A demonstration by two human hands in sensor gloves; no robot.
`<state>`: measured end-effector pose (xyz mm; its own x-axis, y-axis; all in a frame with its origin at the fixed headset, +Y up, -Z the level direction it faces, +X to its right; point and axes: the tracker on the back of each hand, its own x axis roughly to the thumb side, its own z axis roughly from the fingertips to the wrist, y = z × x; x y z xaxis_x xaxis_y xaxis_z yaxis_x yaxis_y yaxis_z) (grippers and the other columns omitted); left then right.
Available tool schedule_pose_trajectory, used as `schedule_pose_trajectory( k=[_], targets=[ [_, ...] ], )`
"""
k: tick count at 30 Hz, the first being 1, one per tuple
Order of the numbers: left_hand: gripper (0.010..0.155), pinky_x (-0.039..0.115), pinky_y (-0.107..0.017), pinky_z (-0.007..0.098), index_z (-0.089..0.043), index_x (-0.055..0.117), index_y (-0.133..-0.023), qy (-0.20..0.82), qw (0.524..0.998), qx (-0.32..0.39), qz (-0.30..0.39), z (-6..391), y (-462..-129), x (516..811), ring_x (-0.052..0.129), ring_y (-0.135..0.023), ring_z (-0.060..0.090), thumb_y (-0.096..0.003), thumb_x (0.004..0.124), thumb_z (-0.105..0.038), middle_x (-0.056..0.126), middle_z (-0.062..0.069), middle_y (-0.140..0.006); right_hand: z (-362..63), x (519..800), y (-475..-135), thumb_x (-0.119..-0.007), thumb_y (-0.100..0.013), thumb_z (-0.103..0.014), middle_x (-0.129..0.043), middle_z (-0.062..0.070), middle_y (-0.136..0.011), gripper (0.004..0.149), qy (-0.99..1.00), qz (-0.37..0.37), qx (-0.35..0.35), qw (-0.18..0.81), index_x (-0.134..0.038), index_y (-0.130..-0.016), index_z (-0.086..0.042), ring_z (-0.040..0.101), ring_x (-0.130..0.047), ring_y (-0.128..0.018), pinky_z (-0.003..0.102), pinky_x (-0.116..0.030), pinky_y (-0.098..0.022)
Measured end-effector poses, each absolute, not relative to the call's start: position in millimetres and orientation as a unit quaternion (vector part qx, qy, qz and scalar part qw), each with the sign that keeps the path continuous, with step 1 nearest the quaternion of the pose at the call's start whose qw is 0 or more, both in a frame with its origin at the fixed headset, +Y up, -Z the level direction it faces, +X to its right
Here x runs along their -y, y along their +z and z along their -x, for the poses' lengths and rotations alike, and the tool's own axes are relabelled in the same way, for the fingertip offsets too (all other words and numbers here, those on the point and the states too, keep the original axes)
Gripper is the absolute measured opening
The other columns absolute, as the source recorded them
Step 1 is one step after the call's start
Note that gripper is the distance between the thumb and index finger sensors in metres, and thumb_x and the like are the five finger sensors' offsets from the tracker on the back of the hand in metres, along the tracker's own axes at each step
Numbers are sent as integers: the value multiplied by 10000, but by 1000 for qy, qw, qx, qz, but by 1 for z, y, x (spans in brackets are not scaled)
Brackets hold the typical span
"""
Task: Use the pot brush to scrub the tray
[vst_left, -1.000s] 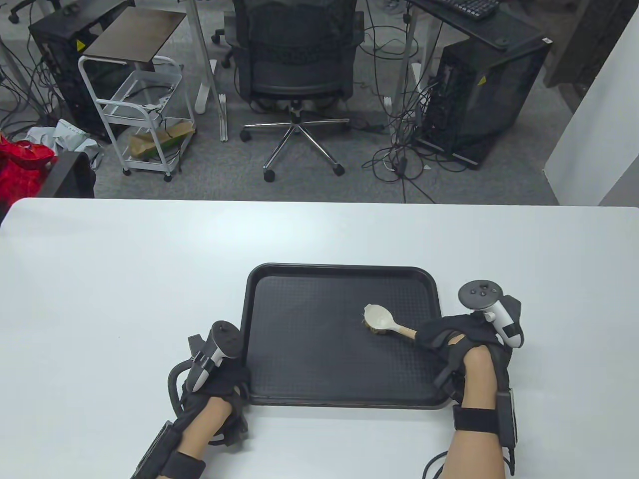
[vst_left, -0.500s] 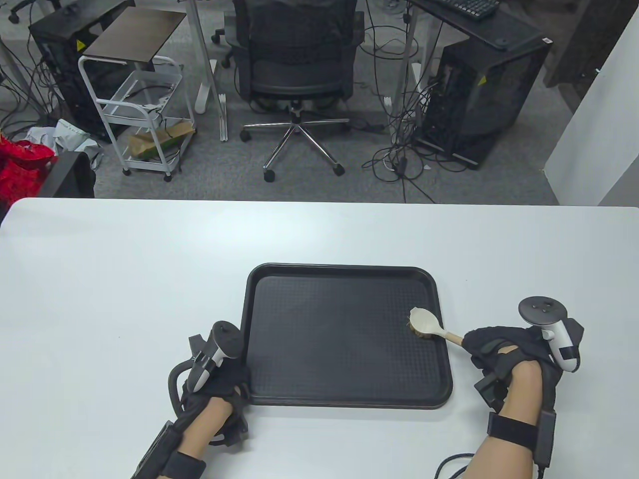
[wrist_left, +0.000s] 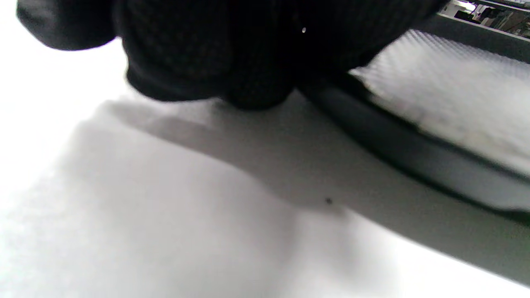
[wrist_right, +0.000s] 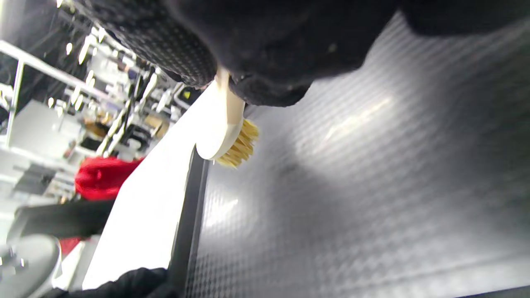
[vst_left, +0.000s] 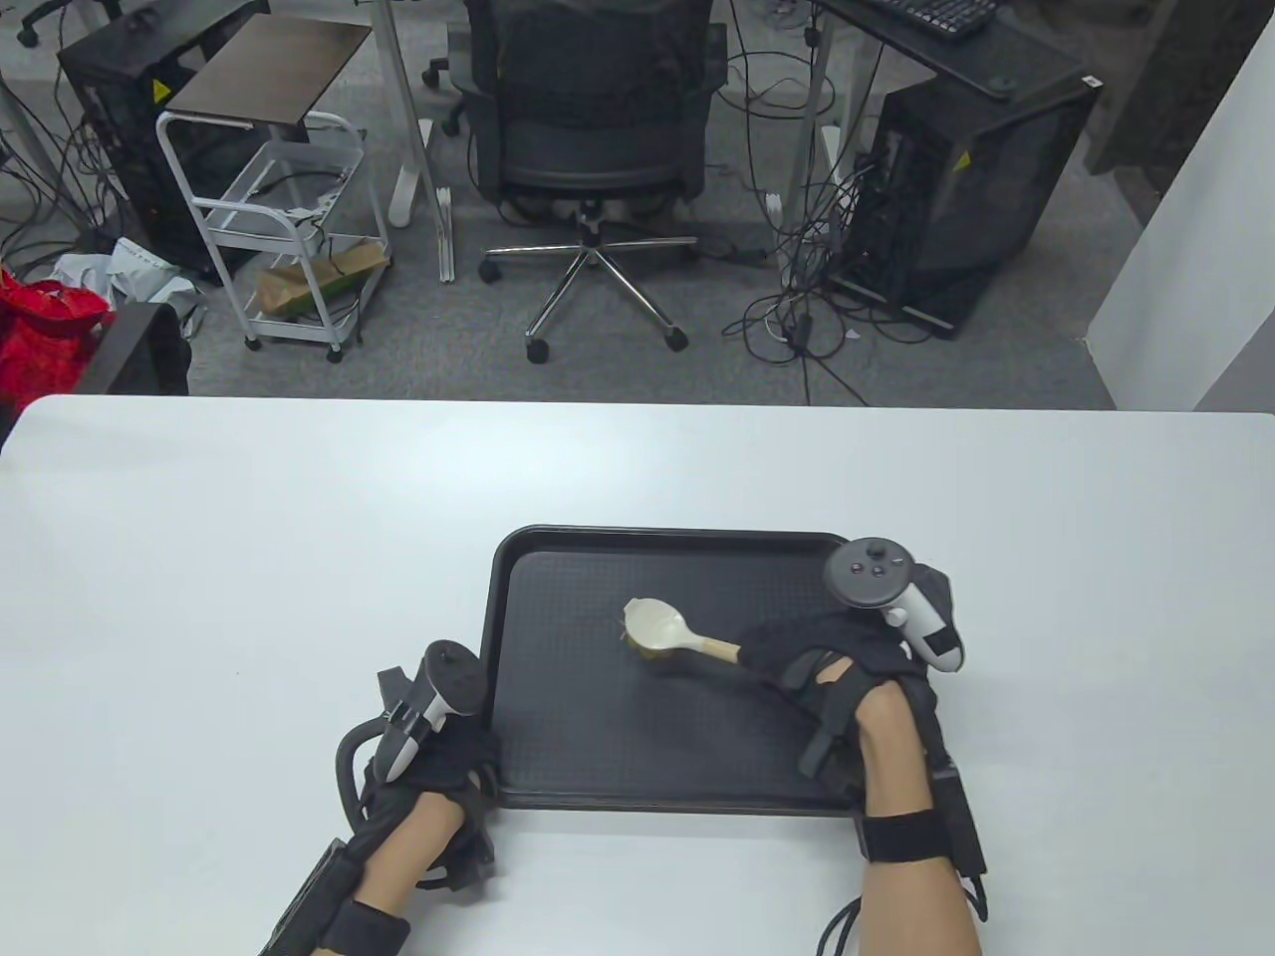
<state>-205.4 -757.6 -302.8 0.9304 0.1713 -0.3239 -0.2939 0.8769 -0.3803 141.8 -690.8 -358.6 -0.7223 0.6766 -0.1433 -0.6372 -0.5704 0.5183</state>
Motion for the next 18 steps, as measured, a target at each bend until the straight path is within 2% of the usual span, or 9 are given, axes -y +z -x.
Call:
schedule_pose_trajectory(
  k=[7,14,18],
  targets=[
    [601,845,-401,472,-73,702,-856,119,958,-140,219,205,-303,757,1014,-374,183,-415,829,-460,930,11,-637,-68,706,-352,-837,-481,-370,-966,113,-509,529,897,-61,-247,362,-770,-913,-72,166,-955,-75,399,-837,-119],
    [601,843,-403,473,-74,701,-857,122,958,-140,217,205,-302,758,1013,-378,184,-415,828,-460,928,11,-639,-36,719,-342,-831,-481,-374,-966,111,-513,525,905,-85,-260,325,-774,-913,-81,172,-964,-83,401,-839,-123],
    [601,840,-406,475,-74,699,-858,126,958,-139,217,206,-302,758,1012,-381,186,-414,828,-458,926,12,-640,-33,720,-341,-824,-482,-377,-965,114,-518,523,907,-85,-261,318,-770,-917,-92,183,-968,-91,410,-838,-128]
  ],
)
